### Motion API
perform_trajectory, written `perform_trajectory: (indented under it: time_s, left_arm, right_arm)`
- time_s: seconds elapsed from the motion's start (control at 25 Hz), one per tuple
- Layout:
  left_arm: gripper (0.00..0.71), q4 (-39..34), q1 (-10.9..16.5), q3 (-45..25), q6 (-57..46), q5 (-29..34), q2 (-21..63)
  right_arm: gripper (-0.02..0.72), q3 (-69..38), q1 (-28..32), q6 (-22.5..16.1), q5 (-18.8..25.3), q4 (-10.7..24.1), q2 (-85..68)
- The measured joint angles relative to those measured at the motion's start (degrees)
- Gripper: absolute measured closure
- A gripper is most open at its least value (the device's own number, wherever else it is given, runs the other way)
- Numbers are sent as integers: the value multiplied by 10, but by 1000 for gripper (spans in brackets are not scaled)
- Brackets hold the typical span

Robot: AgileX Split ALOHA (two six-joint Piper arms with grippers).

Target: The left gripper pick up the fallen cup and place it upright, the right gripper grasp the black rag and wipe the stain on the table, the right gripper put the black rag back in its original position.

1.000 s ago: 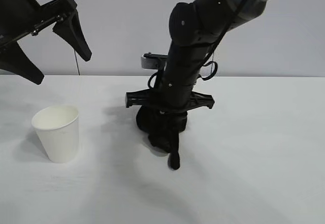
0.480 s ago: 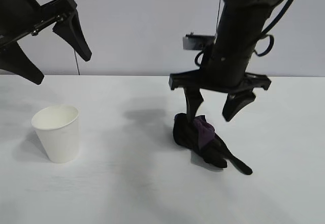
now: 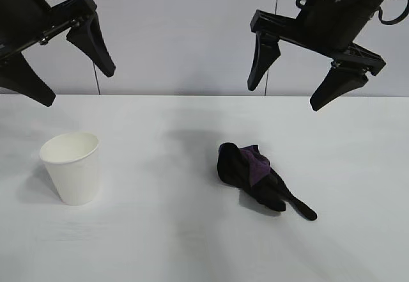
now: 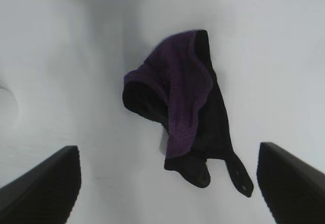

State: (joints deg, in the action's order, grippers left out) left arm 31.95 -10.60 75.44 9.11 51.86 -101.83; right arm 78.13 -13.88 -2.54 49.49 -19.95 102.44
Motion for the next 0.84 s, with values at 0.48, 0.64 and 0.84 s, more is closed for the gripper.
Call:
perform_trajectory:
  time_s: [0.48,0.64,0.84]
  left_arm:
    - [17,0,0,0,0,0,0]
    - [17,0,0,0,0,0,0]
    - [17,0,0,0,0,0,0]
  right_arm:
    - [62,-1,0,9,-11,-24,0]
    - [62,-1,0,11,-14,-24,0]
    - [62,-1,0,11,-14,-24,0]
